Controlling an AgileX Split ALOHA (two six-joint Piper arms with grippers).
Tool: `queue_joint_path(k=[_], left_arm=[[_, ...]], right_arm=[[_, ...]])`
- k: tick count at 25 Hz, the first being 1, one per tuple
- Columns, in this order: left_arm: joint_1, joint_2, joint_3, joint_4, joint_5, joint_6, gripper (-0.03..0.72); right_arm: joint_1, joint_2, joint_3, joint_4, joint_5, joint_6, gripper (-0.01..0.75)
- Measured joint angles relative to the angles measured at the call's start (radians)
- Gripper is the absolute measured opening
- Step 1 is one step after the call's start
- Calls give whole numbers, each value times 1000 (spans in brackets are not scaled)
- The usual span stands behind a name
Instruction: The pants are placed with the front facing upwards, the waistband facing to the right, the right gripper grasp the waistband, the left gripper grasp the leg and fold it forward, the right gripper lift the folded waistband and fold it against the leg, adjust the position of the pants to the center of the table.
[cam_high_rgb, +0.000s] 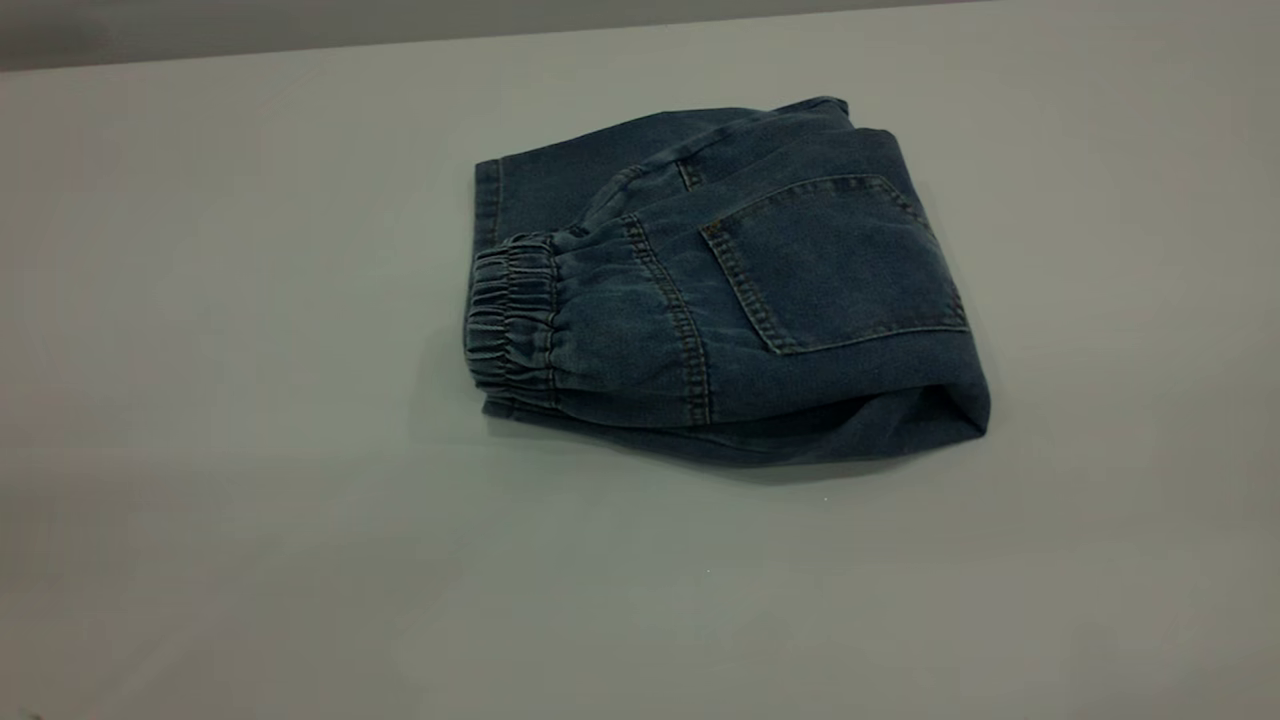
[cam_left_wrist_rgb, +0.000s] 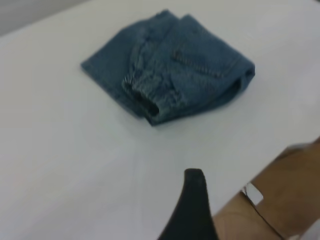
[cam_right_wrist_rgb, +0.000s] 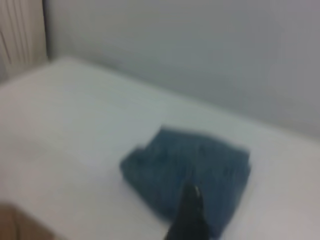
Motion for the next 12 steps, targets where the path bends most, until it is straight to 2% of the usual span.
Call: queue_joint_path(k=[7, 12], left_arm=[[0, -50, 141, -32, -50, 0, 557], [0, -50, 167, -31, -104, 0, 557]], right_arm=[[0, 0, 243, 7, -35, -46, 518], [0, 0, 341, 8, -81, -102, 518]])
